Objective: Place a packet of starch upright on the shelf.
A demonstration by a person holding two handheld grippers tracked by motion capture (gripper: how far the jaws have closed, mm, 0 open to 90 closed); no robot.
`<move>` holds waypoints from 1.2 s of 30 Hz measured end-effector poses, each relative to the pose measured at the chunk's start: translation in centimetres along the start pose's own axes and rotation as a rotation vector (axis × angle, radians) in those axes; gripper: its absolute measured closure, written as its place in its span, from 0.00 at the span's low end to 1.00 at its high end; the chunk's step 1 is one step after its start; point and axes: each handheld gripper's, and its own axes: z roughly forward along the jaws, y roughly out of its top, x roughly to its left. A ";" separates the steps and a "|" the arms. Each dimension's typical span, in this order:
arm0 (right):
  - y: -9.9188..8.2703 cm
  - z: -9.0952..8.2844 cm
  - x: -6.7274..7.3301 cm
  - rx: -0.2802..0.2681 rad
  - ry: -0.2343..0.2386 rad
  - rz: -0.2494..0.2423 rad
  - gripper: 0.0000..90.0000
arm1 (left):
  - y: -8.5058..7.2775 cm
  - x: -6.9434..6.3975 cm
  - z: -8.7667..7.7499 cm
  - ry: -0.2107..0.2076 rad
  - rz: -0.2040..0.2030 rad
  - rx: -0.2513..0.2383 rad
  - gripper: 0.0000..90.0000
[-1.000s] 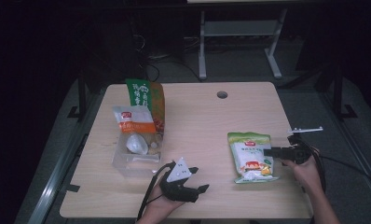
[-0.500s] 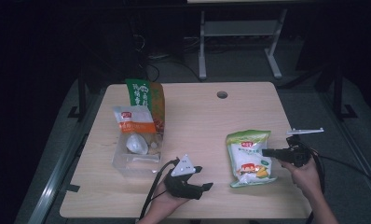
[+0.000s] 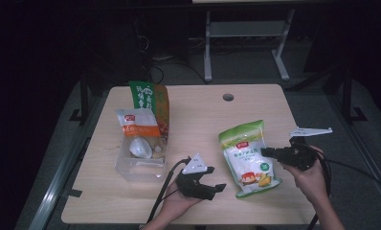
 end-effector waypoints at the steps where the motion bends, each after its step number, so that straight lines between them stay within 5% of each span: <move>1: 0.0 0.0 0.1 -0.001 -0.002 -0.005 1.00 | 0.2 0.0 0.4 -0.007 -0.007 -0.006 0.32; 14: 0.0 -0.8 0.7 -0.053 0.038 -0.054 1.00 | 1.4 1.2 4.6 -0.043 -0.106 0.006 0.30; 20: 0.2 -0.8 1.2 -0.065 0.061 -0.062 1.00 | 1.5 2.3 5.2 -0.115 -0.203 -0.010 0.40; 30: 0.7 -0.9 1.9 -0.080 0.085 -0.094 1.00 | 1.2 2.7 5.2 -0.099 -0.237 0.002 0.28; 36: 0.8 -0.6 2.2 -0.086 0.087 -0.095 1.00 | 1.6 2.6 4.6 -0.120 -0.202 -0.050 0.52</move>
